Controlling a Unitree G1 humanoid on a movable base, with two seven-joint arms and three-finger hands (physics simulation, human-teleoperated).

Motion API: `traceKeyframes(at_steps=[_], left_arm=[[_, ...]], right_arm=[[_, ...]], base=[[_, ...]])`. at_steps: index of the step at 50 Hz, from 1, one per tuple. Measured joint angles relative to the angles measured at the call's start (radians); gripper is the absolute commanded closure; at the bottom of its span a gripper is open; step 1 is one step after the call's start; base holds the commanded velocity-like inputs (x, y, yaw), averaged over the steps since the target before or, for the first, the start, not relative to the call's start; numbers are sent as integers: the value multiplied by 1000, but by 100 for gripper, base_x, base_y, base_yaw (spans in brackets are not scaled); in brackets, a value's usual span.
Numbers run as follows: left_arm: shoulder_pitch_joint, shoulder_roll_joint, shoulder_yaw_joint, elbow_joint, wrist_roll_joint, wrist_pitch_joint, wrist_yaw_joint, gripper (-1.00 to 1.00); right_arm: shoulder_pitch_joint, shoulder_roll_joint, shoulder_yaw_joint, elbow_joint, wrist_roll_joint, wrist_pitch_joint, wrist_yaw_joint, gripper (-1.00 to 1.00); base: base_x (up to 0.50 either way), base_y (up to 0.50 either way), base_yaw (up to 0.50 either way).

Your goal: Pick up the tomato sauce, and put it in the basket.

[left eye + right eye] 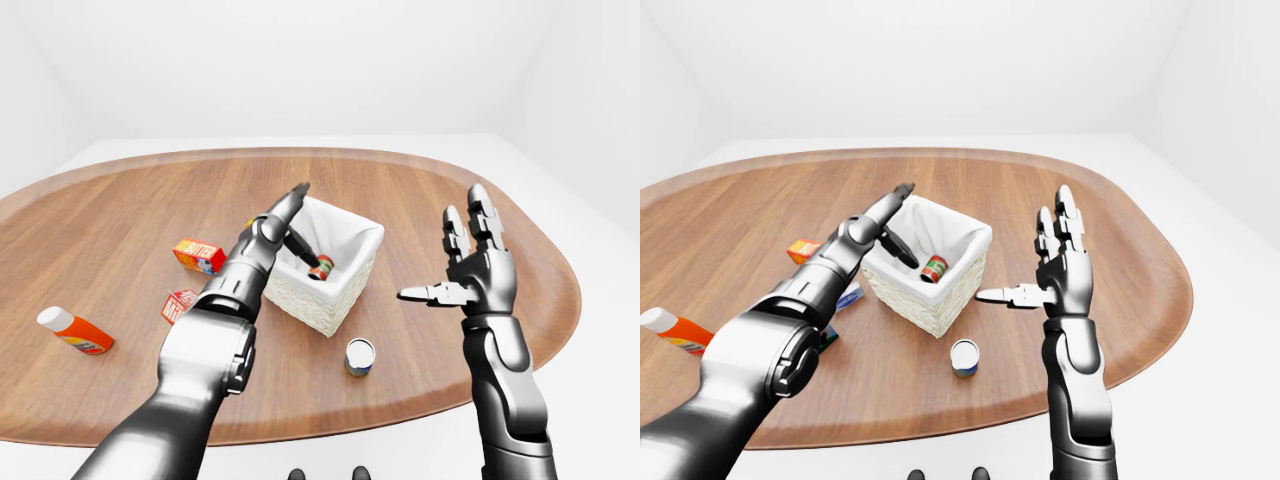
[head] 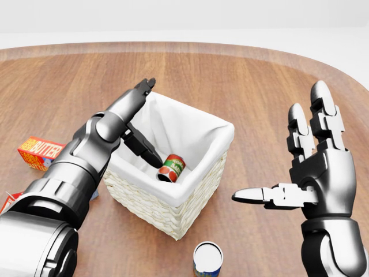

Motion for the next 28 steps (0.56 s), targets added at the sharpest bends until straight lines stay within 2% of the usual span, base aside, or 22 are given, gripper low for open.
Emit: traceKeyframes(at_steps=[28], left_arm=[[-39, 17, 11, -19, -39, -14, 46, -100]], right_arm=[[12, 3, 4, -12, -1, 0, 7, -100]], base=[[0, 0, 0]])
